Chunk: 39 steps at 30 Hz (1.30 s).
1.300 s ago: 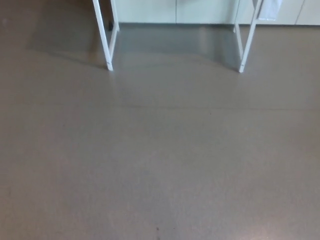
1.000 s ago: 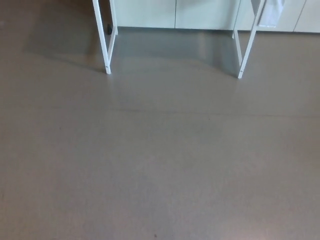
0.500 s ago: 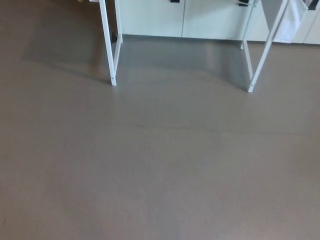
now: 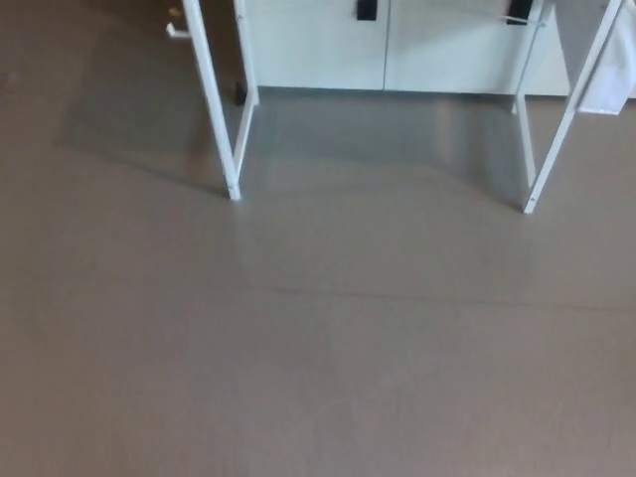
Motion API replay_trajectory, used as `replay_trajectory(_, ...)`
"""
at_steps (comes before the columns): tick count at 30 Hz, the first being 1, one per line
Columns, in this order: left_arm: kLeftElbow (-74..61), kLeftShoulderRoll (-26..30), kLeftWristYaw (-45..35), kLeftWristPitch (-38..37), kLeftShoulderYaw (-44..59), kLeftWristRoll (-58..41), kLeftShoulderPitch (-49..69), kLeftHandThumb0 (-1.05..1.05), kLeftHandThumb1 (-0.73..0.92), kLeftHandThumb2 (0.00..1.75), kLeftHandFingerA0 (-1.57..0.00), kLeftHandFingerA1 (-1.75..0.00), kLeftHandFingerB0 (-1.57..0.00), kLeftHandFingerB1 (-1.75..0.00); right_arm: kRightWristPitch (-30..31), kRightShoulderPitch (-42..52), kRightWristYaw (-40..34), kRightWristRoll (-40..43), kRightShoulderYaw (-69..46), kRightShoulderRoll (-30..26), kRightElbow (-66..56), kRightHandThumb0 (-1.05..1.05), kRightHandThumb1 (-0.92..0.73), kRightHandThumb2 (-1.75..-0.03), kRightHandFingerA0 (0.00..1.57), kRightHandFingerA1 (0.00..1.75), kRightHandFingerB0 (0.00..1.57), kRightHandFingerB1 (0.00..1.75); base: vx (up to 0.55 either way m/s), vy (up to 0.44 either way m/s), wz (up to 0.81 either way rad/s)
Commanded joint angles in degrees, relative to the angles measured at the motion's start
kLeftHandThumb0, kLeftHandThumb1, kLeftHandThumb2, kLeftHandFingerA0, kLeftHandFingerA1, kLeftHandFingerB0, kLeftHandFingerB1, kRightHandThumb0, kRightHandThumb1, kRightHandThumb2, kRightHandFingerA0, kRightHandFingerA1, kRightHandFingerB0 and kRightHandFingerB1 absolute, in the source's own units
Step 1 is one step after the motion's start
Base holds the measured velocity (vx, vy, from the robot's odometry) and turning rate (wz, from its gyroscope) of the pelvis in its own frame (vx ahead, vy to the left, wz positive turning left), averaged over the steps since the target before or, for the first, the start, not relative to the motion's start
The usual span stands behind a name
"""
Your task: The robot walks towards a desk on which a file tray is kept in the middle and a cube is kept to its right. The robot lifts the cube using its right hand and places it on the file tray.
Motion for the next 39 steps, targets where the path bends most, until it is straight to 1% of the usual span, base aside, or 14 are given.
replay_trajectory(1,0.05,1.28,0.84,-2.27,-0.40,0.64,-0.52,-0.61,0.79,0.63,-0.20,-0.44,-0.17,-0.33,-0.84,-1.18,0.71,1.22,0.21,-0.43,0.97,-0.49,-0.50,-0.74,0.39,0.53,0.15,0.38,0.48,0.171,-0.19)
replay_trajectory(4,0.50,1.39,1.44,-2.82,-1.14,1.29,-0.58,-0.61,0.80,0.63,-0.22,-0.44,-0.16,-0.33,-0.72,-1.87,0.76,-0.18,1.94,-1.31,1.33,-0.42,-0.64,-0.59,0.37,0.40,0.22,0.29,0.53,0.180,-0.18)
replay_trajectory(8,0.42,1.27,1.55,-1.87,-0.36,-0.03,-0.90,-0.61,0.78,0.63,-0.22,-0.45,-0.20,-0.34,-2.43,-0.86,0.95,0.50,1.76,-1.16,-1.07,-0.58,-0.51,-0.81,0.36,0.52,0.16,0.40,0.46,0.155,-0.16)
replay_trajectory(9,0.26,1.15,1.38,-2.01,-0.02,-0.32,-0.86,-0.59,0.77,0.63,-0.21,-0.46,-0.21,-0.35,-1.89,-0.87,0.85,0.59,1.70,-1.29,-1.78,-0.46,-0.62,-0.59,0.26,0.39,0.24,0.30,0.34,0.032,0.03)
replay_trajectory(13,0.08,1.19,1.88,-2.39,-0.78,0.84,-0.87,-0.62,0.79,0.63,-0.23,-0.46,-0.21,-0.35,0.04,-1.38,0.03,3.33,-1.11,-0.25,-2.15,-0.47,-0.54,-0.71,0.22,0.43,0.23,0.37,0.37,0.000,0.11)
replay_trajectory(24,0.02,1.12,2.63,-2.00,-1.29,0.88,-1.53,-0.61,0.77,0.62,-0.29,-0.49,-0.22,-0.35,-1.74,-2.72,0.69,1.69,1.88,-1.97,0.33,-0.41,-0.63,-0.59,0.41,0.44,0.28,0.31,0.51,-0.177,0.23)
replay_trajectory(25,-0.13,1.21,2.63,-1.99,-1.39,0.91,-1.43,-0.64,0.63,0.90,-0.26,-0.55,-0.17,-0.46,-1.74,-1.93,0.65,2.09,1.52,-1.65,-1.11,-0.46,-0.55,-0.73,0.32,0.48,0.24,0.40,0.44,-0.051,0.02)
replay_trajectory(26,-0.14,1.24,2.73,-2.02,-1.55,1.06,-1.46,-0.61,0.77,0.62,-0.31,-0.49,-0.23,-0.35,-1.70,-1.93,1.08,2.46,1.14,-1.58,-0.97,-0.45,-0.60,-0.71,0.24,0.43,0.24,0.37,0.42,0.001,-0.09)
replay_trajectory(27,0.12,1.20,3.01,-1.83,-1.78,1.30,-1.67,-0.61,0.77,0.62,-0.32,-0.48,-0.25,-0.35,0.64,-1.86,0.99,2.97,0.63,-1.56,-2.35,-0.36,-0.63,-0.59,0.46,0.47,0.27,0.32,0.41,0.028,-0.15)
replay_trajectory(29,0.30,1.30,2.99,-1.94,-2.19,1.60,-1.81,-0.61,0.78,0.62,-0.30,-0.48,-0.23,-0.35,2.66,-3.18,1.73,4.36,-0.73,-1.35,-0.75,-0.40,-0.55,-0.70,0.31,0.49,0.23,0.38,0.45,0.106,-0.27)
replay_trajectory(30,0.40,1.28,3.51,-1.51,-2.50,1.88,-1.97,-0.65,0.63,0.92,-0.32,-0.57,-0.20,-0.47,0.25,-2.95,1.08,3.39,-0.24,-1.23,0.03,-0.36,-0.64,-0.60,0.44,0.47,0.27,0.32,0.47,0.121,-0.28)
replay_trajectory(34,0.27,1.37,3.63,-1.63,-3.39,2.09,-1.99,-0.64,0.64,0.92,-0.30,-0.57,-0.19,-0.47,-3.93,-2.48,0.51,2.26,0.34,-1.03,0.80,-0.38,-0.63,-0.59,0.46,0.48,0.26,0.32,0.61,0.154,-0.27)
replay_trajectory(38,0.07,1.20,3.04,-1.92,-2.77,1.19,-1.62,-0.60,0.80,0.63,-0.26,-0.47,-0.22,-0.35,-3.44,-3.58,1.00,-0.88,4.37,-3.17,1.48,-0.55,-0.55,-0.79,0.33,0.48,0.22,0.40,0.57,0.141,-0.15)
replay_trajectory(39,0.29,1.16,3.02,-1.87,-2.69,1.13,-1.72,-0.60,0.80,0.63,-0.27,-0.47,-0.22,-0.35,-3.16,-3.60,0.75,-1.10,4.80,-3.46,1.12,-0.48,-0.65,-0.60,0.43,0.40,0.28,0.30,0.37,0.106,-0.02)
